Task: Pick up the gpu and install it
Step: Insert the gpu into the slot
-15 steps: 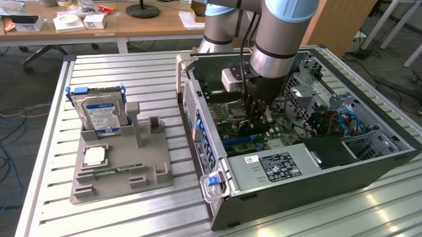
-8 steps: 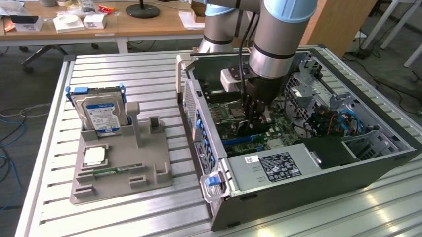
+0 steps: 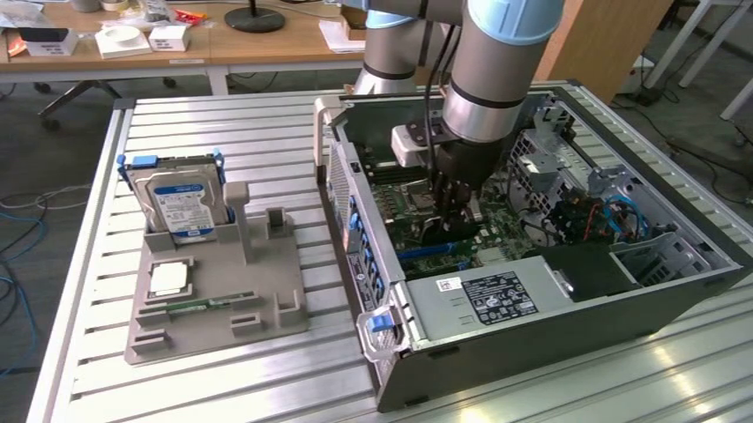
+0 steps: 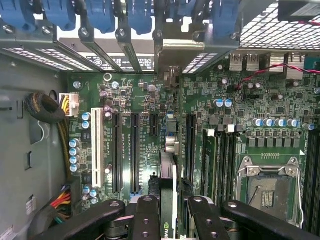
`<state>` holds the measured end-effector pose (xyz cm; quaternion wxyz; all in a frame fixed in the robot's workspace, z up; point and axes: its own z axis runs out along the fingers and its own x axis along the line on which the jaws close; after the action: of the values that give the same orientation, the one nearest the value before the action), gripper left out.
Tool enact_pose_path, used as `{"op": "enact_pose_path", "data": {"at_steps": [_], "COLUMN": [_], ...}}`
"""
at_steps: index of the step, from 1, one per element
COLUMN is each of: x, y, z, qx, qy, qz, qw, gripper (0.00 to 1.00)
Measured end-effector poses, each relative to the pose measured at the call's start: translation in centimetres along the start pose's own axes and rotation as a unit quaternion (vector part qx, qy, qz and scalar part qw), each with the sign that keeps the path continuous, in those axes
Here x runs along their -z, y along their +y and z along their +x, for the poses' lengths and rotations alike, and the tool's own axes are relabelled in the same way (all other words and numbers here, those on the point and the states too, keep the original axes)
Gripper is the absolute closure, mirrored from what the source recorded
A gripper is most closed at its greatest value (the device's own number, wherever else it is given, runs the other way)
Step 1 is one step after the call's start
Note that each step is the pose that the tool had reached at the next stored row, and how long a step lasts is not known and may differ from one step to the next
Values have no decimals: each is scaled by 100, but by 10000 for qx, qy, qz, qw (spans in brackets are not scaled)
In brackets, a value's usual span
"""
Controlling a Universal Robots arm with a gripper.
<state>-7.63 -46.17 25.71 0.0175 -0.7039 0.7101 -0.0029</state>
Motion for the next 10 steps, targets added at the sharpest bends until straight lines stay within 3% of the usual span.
{"op": "enact_pose_path", "data": {"at_steps": [10], "x": [-10], "y": [30], "z": [-4], "qx": [0], "qy": [0], "qz": [0], "qw": [10000], "gripper": [74]}}
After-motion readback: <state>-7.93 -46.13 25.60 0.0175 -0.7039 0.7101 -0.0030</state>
